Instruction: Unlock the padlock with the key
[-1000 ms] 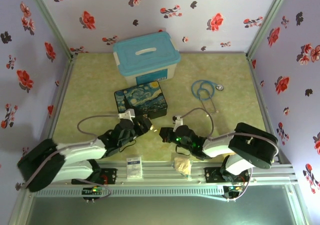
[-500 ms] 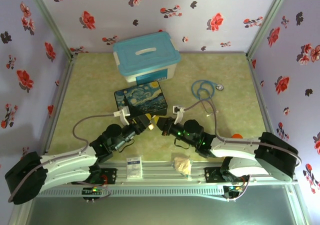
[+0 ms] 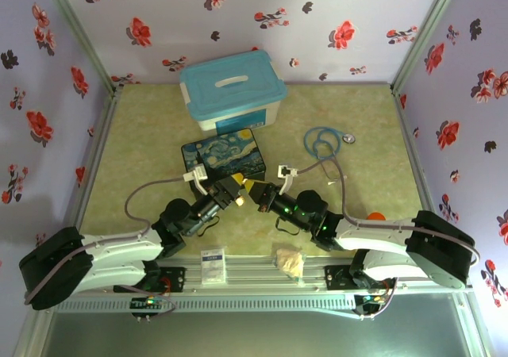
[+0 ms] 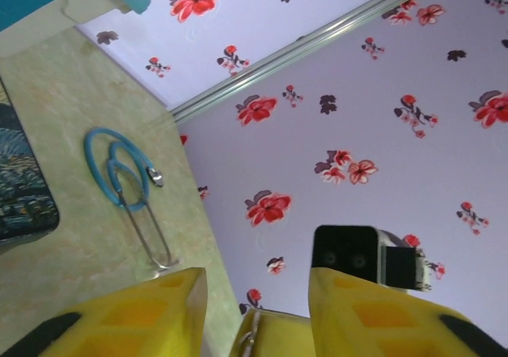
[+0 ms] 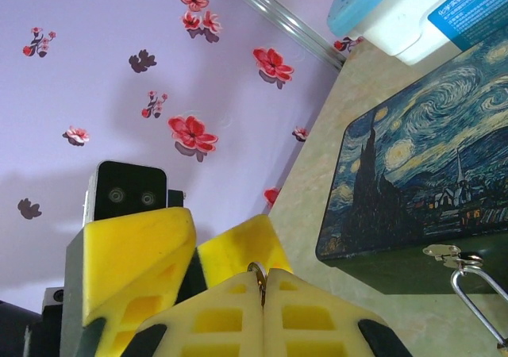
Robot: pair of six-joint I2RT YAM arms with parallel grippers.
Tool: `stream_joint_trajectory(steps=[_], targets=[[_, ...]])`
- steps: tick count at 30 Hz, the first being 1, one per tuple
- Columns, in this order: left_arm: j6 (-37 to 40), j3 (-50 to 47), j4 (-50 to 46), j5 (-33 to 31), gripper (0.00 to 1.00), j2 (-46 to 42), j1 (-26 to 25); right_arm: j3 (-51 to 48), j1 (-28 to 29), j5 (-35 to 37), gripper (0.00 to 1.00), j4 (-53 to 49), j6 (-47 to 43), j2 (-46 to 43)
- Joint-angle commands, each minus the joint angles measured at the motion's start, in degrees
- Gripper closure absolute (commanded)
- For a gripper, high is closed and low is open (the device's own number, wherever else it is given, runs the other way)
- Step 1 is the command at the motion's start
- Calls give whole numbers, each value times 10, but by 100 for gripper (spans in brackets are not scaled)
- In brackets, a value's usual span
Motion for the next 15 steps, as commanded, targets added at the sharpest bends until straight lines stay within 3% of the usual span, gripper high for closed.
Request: stream_joint_trajectory(steps=[1,11,15], targets=[[3,6,34,-1,71,-4,-5,4,4,15,100,24,8,1],[-5,6,31,-5,77,4,-6,12,9,19,100,43,16,17],[-5,4,29,-6,87,2,-6,17,11,19,100,55,25,31]])
